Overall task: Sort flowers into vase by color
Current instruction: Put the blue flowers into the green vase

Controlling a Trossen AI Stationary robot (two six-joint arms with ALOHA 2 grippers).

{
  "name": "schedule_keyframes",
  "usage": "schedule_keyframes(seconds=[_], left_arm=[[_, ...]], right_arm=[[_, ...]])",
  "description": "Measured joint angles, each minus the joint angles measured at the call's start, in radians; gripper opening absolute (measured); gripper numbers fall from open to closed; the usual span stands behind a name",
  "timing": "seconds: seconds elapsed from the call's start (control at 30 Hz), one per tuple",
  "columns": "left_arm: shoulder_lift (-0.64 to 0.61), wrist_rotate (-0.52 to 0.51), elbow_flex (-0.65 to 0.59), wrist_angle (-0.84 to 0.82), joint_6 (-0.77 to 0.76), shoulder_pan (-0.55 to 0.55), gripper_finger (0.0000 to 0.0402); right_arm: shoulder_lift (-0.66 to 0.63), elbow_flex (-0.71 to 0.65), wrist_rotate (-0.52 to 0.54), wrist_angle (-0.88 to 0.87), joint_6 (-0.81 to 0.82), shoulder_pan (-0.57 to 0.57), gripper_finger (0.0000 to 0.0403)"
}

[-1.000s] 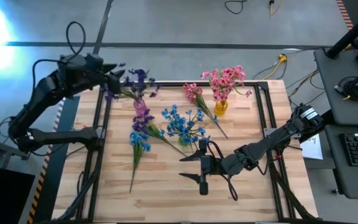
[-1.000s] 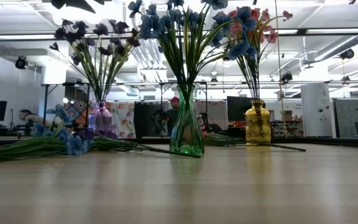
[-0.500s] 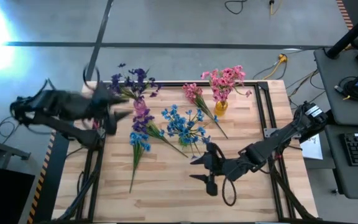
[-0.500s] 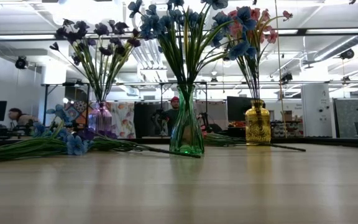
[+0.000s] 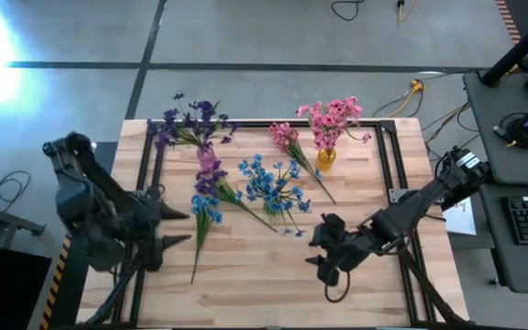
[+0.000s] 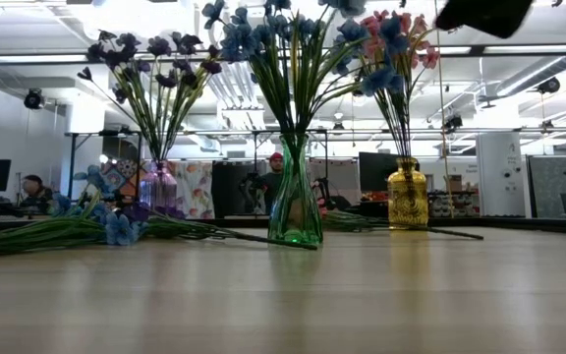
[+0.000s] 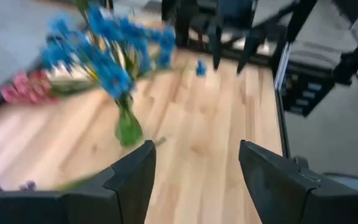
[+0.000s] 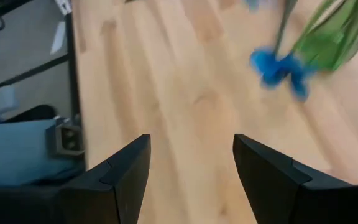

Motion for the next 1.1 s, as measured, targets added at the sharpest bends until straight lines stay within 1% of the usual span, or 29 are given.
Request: schedule_keyframes(seconds=[0.07, 0.17, 0.4, 0.5, 0.6, 0.77, 0.93, 1.03, 1.1], left_arm=[[0.042, 0.048, 0.0, -0.02, -0.037, -0.001, 0.0217], [0.108, 0.128, 0.0, -0.061, -0.106, 0.0, 0.0217], [0.243, 0.278, -0.001, -0.226, -0.448, 0.001, 0.0217], [0.289, 0.334, -0.001, -0.249, -0.53, 0.001, 0.0217], [0.327, 0.359, -0.003, -0.246, -0.592, 0.003, 0.0217], [0.362, 0.364, -0.019, -0.239, -0.708, 0.008, 0.0217], [0.381, 0.372, -0.105, -0.208, -0.895, 0.008, 0.0217], [0.387, 0.409, -0.171, -0.161, -0.961, 0.013, 0.0217], [0.389, 0.41, -0.211, -0.117, -0.986, 0.016, 0.0217]], right_arm=[[0.002, 0.0, -0.023, -0.008, 0.042, 0.012, 0.0221], [0.009, 0.0, -0.023, -0.013, 0.084, 0.031, 0.0221], [0.022, 0.0, -0.022, -0.049, 0.133, 0.05, 0.0221], [0.022, 0.0, -0.022, -0.067, 0.132, 0.051, 0.0221], [0.021, 0.0, -0.02, -0.081, 0.132, 0.05, 0.0221], [0.038, 0.0, -0.013, -0.086, 0.131, 0.064, 0.0221], [0.065, -0.005, -0.013, -0.087, 0.121, 0.102, 0.0221], [0.079, -0.005, -0.013, -0.084, 0.131, 0.126, 0.0221], [0.09, -0.006, -0.013, -0.064, 0.132, 0.14, 0.0221]])
